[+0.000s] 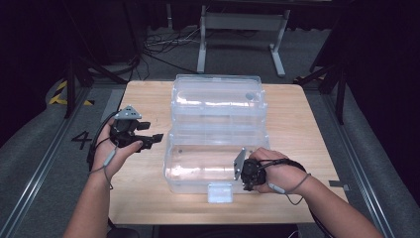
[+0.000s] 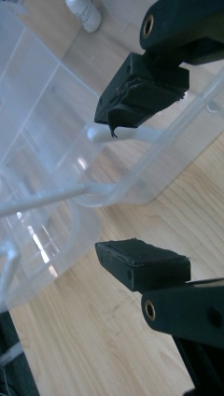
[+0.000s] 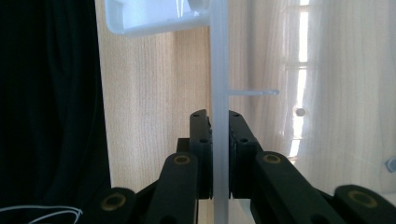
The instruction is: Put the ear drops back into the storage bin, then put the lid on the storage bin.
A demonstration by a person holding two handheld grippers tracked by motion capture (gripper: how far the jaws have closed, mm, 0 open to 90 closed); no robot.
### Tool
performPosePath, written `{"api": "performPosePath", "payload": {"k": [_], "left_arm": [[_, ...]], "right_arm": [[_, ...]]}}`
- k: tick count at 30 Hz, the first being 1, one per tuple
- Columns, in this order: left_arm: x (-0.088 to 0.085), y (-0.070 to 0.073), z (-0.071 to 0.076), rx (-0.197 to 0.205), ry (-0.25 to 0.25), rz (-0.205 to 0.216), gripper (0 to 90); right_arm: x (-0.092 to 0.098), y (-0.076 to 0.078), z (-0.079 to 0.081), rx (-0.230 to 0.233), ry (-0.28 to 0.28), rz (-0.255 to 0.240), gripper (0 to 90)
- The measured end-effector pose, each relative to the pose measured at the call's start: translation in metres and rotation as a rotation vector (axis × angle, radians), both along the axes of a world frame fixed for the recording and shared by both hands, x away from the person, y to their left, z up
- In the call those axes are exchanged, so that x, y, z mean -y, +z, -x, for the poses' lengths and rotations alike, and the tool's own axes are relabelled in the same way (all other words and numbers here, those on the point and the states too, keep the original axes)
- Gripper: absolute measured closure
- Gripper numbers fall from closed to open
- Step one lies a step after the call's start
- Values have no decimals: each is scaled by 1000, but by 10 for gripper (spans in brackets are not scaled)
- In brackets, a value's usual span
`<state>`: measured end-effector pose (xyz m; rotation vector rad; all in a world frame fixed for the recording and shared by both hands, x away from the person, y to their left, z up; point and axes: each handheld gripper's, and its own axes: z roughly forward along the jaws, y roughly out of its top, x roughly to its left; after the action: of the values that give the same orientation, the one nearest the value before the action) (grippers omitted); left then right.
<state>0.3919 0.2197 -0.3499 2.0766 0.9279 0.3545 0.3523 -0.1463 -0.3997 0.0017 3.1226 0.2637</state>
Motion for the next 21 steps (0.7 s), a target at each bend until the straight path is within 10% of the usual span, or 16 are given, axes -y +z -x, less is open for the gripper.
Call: {"api": "performPosePath", "payload": {"k": [21], "left_arm": [[44,38,-16,57,-115,-6,330]], "right_arm": [[9,-1,0,2,8,-79,837]]}}
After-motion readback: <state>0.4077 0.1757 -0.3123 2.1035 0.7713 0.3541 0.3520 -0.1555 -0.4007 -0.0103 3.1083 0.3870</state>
